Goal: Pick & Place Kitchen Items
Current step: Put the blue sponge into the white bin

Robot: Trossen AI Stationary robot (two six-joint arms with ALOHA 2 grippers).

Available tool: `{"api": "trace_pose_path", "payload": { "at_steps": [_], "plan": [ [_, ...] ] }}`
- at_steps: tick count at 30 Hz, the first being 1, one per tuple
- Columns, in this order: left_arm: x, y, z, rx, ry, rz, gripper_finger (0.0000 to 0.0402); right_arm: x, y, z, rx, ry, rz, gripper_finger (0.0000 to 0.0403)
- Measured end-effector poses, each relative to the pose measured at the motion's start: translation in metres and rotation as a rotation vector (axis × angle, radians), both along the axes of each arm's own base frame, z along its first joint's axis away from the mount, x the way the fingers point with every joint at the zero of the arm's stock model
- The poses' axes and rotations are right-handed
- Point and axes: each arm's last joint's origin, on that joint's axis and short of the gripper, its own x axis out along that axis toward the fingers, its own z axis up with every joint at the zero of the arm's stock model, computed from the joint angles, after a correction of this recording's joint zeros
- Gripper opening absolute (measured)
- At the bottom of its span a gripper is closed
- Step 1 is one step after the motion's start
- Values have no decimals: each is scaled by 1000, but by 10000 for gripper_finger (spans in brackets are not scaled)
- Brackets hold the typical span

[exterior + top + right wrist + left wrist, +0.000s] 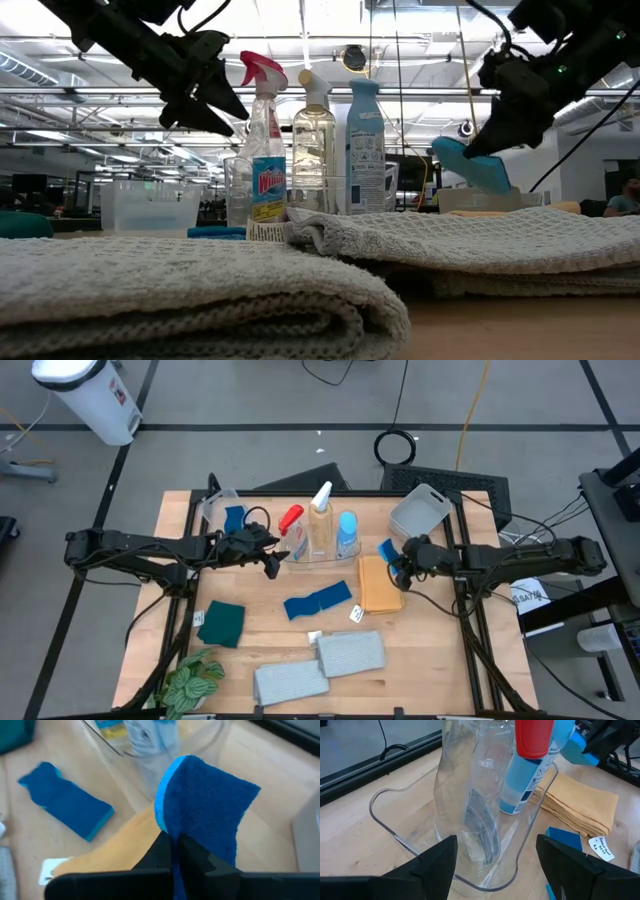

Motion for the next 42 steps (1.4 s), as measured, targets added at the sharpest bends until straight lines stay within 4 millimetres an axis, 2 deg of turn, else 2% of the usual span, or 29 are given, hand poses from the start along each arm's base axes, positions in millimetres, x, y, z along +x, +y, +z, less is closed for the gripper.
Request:
{"api": "trace_pose_path", "payload": {
  "at_steps": [29,42],
  "plan": [
    [0,0,0,0,-1,0,274,15,25,26,-191,-250,256,0],
    [0,0,0,0,-2,0,274,16,36,31,-251,-288,341,0]
  ]
}}
